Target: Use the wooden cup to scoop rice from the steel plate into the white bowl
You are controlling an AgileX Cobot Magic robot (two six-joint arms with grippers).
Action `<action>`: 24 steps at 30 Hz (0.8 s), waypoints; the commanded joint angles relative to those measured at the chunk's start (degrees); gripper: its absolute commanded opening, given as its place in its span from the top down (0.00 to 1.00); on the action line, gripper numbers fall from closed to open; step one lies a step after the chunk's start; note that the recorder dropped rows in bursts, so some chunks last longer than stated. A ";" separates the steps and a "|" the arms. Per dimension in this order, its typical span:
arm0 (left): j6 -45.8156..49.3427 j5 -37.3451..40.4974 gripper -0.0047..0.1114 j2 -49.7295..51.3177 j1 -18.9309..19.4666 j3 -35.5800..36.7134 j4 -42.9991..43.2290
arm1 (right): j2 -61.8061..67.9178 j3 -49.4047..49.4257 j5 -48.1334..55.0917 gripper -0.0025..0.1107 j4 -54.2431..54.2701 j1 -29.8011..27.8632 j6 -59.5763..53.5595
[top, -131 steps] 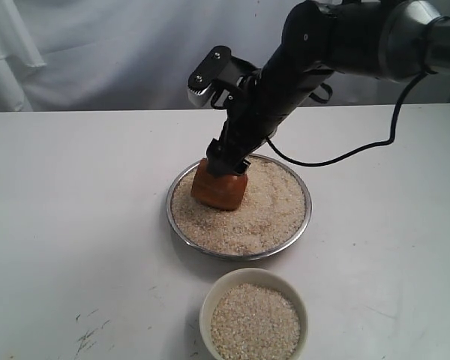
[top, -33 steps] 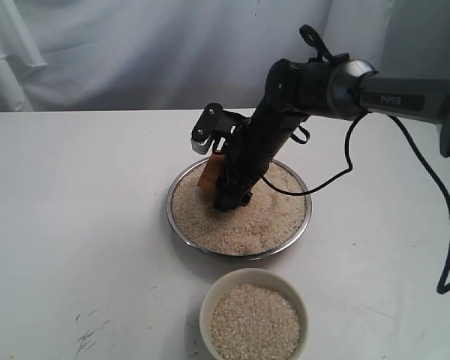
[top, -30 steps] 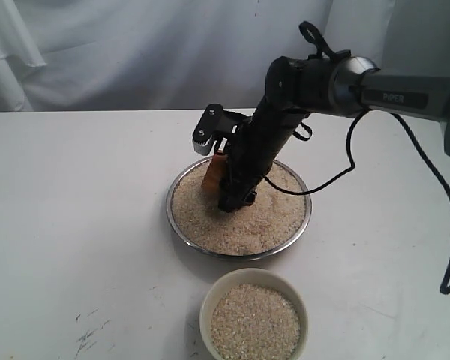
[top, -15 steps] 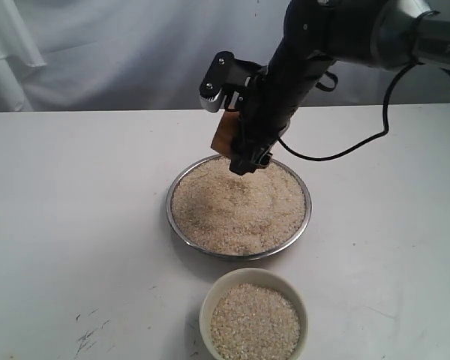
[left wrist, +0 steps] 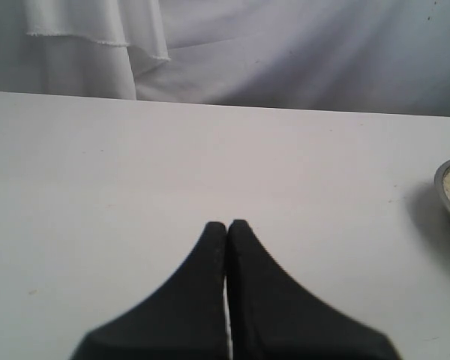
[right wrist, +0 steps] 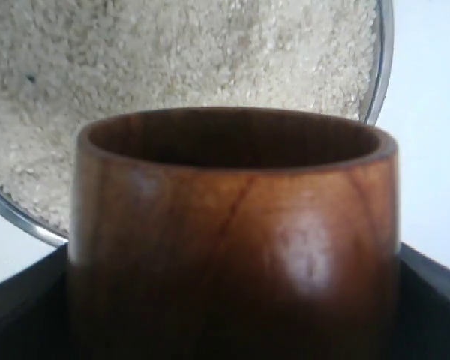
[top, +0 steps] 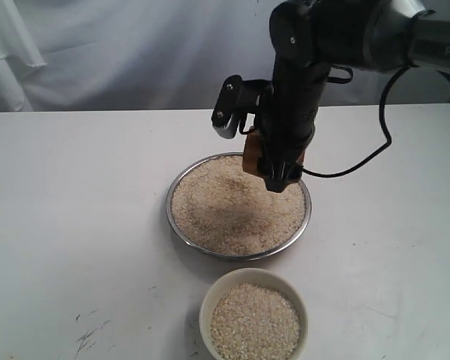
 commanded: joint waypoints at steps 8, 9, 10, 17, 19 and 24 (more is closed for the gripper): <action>-0.03 -0.39 0.96 -0.24 -0.15 0.28 0.06 | -0.86 6.42 -3.17 0.98 -15.49 3.57 2.14; -0.03 -0.39 0.96 -0.24 -0.15 0.28 0.06 | -0.86 6.90 -4.05 0.98 -16.58 3.83 2.14; -0.03 -0.39 0.96 -0.24 -0.15 0.28 0.06 | -0.86 7.37 -5.20 0.98 -17.13 4.11 2.14; -0.03 -0.39 0.96 -0.24 -0.15 0.28 0.06 | 1.13 7.75 -6.57 0.98 -22.16 5.54 0.53; -0.03 -0.39 0.96 -0.24 -0.15 0.28 0.06 | 1.94 7.75 -6.70 0.98 -25.05 5.54 0.53; -0.03 -0.39 0.96 -0.24 -0.15 0.28 0.06 | 3.26 7.75 -6.70 0.98 -31.62 5.54 1.76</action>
